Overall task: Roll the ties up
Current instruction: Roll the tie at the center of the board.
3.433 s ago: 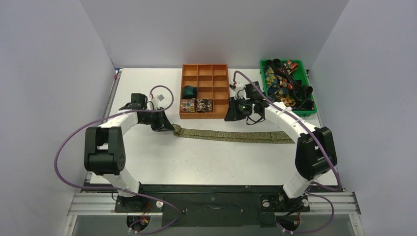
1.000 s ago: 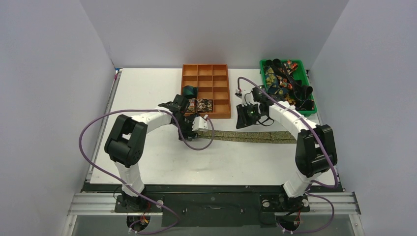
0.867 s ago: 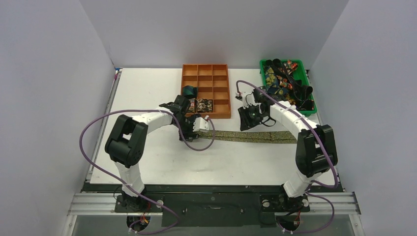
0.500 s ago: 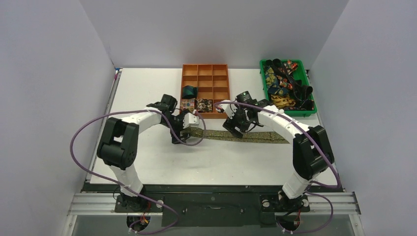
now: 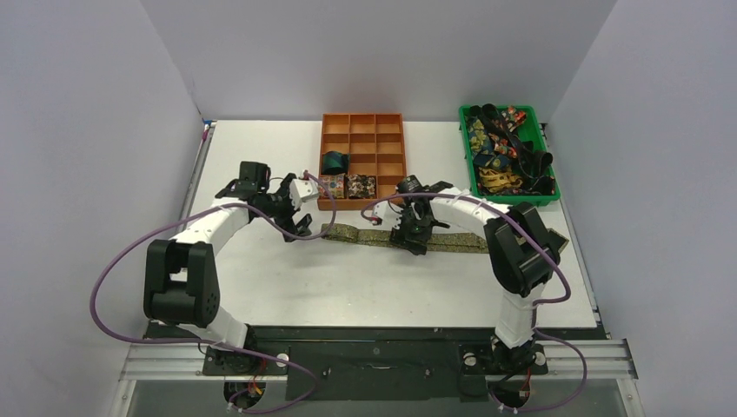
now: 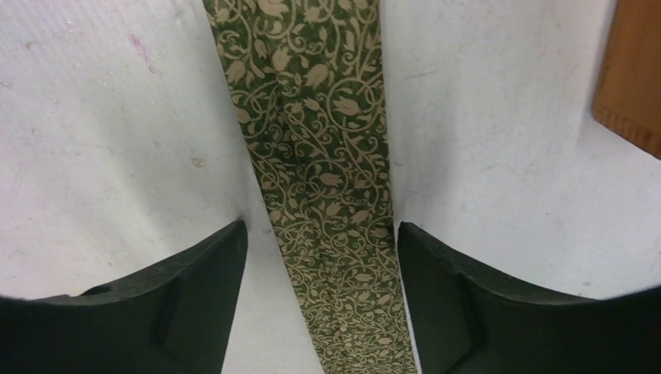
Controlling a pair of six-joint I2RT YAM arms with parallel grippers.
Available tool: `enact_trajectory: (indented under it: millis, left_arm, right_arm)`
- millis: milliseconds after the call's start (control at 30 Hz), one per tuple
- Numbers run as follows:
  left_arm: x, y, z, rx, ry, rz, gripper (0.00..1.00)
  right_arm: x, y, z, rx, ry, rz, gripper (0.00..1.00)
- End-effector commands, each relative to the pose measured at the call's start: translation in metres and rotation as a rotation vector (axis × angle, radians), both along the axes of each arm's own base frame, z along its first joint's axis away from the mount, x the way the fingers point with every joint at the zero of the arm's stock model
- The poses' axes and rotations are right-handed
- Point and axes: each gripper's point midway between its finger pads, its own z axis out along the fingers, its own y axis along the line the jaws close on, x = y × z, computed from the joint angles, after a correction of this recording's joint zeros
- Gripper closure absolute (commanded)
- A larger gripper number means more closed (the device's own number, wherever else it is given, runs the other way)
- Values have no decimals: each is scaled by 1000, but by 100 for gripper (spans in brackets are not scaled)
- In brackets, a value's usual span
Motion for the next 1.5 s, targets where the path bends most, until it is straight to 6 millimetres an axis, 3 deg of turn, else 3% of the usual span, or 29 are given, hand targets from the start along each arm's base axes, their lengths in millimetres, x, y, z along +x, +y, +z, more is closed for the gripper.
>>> enact_trajectory:
  millis: [0,167,267,333,400,500,667,767,800,933,1100,1267,1367,1467]
  left_arm:
    - [-1,-3,13,-58,-14,32,3]
    - [-9,-2,13,-56,-22,8,3]
    - [-25,-4,7,-43,-2,-57,3]
    - [-34,-6,4,-33,2,-108,3]
    - [-37,-9,2,-27,4,-131,3]
    - [-35,-19,9,-55,19,-145,3]
    - [-24,-52,39,-243,180,-12,2]
    - [-19,-76,64,-460,431,180,3]
    - [-24,-84,72,-542,592,265,3]
    - [-22,-103,87,-775,848,413,3]
    - [-20,-116,71,-903,935,458,3]
    - [-6,-125,34,-885,987,524,3]
    - [-1,-123,8,-863,1046,575,3]
    - [2,-121,12,-871,1040,547,3]
  right_arm:
    - [6,-4,1,-75,-45,62,45]
    - [-2,-20,-11,-152,-55,130,72]
    - [-1,-22,-11,-165,-73,152,77]
    - [0,-21,-7,-155,-80,141,70]
    - [4,-15,4,-109,-93,100,56]
    - [9,-7,35,22,-96,-8,41]
    - [17,3,86,257,-29,-260,40]
    - [18,19,107,419,74,-427,40]
    - [20,24,112,455,95,-460,40]
    - [27,56,127,658,232,-677,41]
    - [33,93,133,833,407,-865,50]
    - [36,112,113,847,514,-952,60]
    - [36,116,105,826,504,-921,62]
    - [37,93,96,743,427,-867,62]
